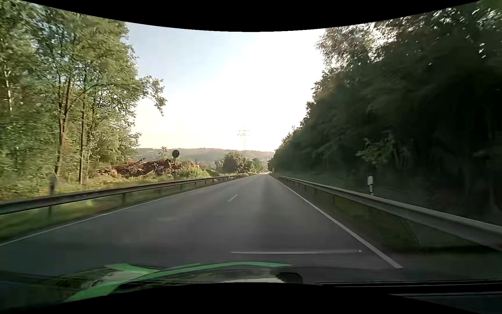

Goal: Follow the waypoints while adhering to traffic rules and regulations

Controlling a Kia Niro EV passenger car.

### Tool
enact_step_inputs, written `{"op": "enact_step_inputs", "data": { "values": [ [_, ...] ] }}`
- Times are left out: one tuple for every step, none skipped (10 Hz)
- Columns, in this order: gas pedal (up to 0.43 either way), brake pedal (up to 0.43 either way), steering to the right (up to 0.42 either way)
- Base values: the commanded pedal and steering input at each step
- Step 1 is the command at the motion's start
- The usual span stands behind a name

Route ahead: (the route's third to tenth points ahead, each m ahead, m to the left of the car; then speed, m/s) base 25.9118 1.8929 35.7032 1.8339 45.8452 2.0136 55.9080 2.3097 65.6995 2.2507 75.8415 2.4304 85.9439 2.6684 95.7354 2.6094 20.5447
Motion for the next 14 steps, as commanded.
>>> {"op": "enact_step_inputs", "data": {
  "values": [
    [0.157,0.000,0.002],
    [0.157,0.000,0.001],
    [0.138,0.000,0.001],
    [0.138,0.000,0.001],
    [0.130,0.000,0.001],
    [0.130,0.000,0.001],
    [0.130,0.000,0.001],
    [0.130,0.000,0.001],
    [0.138,0.000,0.001],
    [0.138,0.000,0.001],
    [0.138,0.000,0.001],
    [0.138,0.000,0.001],
    [0.138,0.000,0.001],
    [0.138,0.000,0.001]
  ]
}}
